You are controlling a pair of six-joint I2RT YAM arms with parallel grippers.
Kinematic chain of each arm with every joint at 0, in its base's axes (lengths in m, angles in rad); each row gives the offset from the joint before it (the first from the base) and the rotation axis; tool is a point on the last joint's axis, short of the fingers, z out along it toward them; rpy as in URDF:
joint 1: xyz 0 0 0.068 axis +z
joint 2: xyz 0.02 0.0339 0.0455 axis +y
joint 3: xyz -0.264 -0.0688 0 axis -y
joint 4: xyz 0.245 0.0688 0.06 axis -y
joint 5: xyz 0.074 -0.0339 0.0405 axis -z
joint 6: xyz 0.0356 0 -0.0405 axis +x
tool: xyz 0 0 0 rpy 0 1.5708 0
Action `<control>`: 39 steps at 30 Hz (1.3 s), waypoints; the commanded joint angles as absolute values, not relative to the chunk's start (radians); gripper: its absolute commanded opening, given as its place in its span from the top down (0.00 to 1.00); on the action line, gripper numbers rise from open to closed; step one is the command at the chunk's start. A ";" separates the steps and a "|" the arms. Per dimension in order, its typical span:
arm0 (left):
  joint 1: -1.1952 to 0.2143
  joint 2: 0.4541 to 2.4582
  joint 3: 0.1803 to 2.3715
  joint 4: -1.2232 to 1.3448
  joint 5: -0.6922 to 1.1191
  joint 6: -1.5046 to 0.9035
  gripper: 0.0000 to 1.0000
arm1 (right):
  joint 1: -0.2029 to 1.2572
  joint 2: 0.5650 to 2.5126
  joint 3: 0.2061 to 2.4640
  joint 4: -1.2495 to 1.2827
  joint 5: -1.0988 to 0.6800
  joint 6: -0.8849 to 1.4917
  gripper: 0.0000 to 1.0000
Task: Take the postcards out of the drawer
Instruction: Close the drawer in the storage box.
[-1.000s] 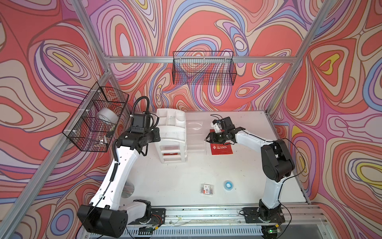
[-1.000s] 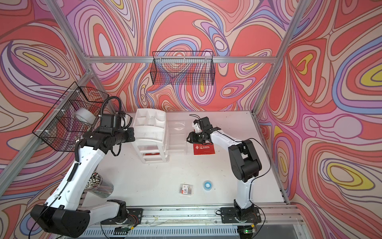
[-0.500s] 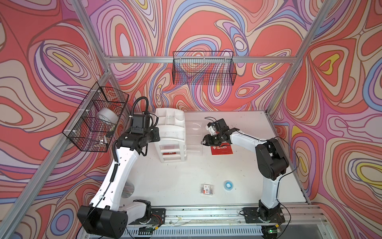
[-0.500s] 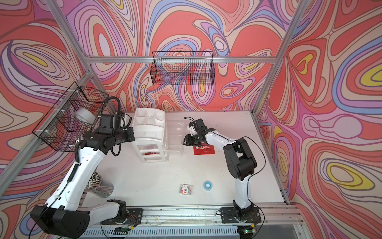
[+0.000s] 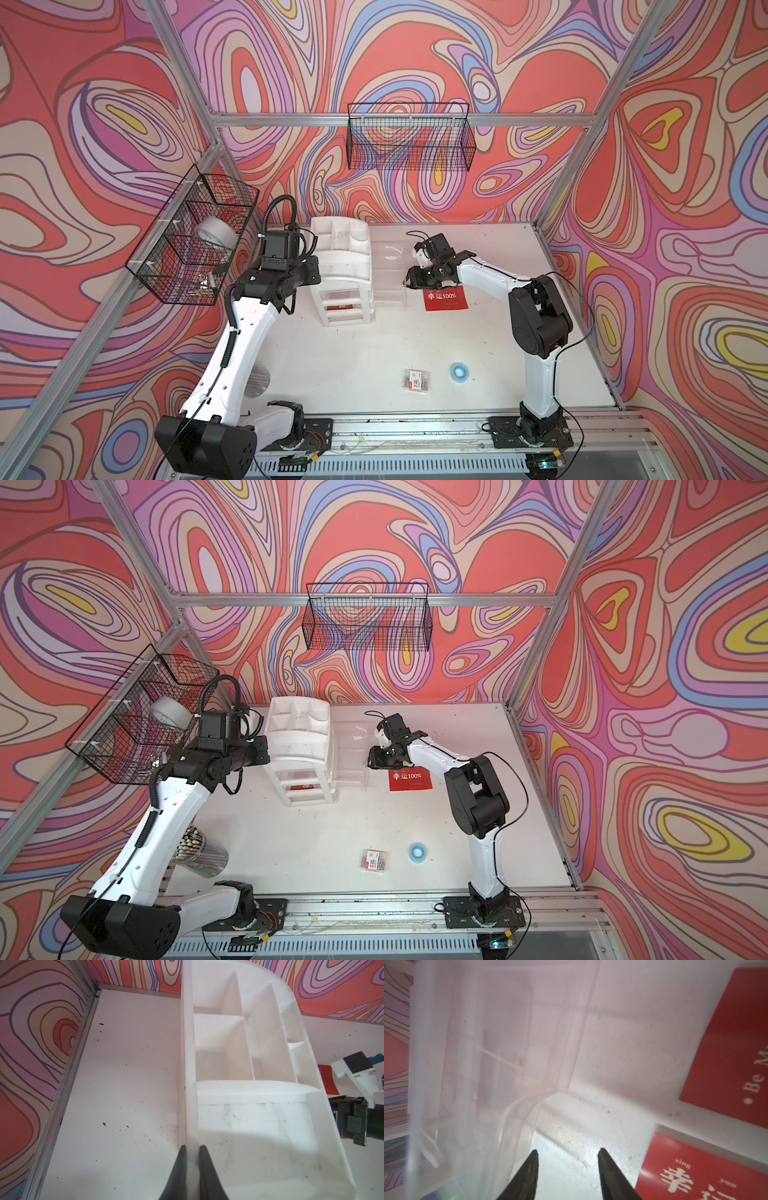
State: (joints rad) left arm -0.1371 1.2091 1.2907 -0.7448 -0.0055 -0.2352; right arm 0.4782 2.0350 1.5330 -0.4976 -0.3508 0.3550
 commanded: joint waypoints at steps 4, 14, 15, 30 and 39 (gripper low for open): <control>-0.153 1.206 1.257 -0.783 0.129 -0.165 0.98 | 0.509 2.054 1.610 -0.465 -0.372 0.323 0.52; -0.153 1.202 1.255 -0.786 0.139 -0.158 0.99 | 0.509 2.053 1.653 -0.485 -0.302 0.327 0.51; -0.153 1.201 1.255 -0.787 0.141 -0.157 0.99 | 0.509 2.057 1.660 -0.489 -0.297 0.325 0.51; -0.153 1.206 1.256 -0.791 0.166 -0.144 1.00 | 0.509 2.103 1.744 -0.485 -0.346 0.336 0.51; -0.153 1.219 1.265 -0.799 0.141 -0.155 1.00 | 0.510 2.101 1.684 -0.417 -0.420 0.376 0.51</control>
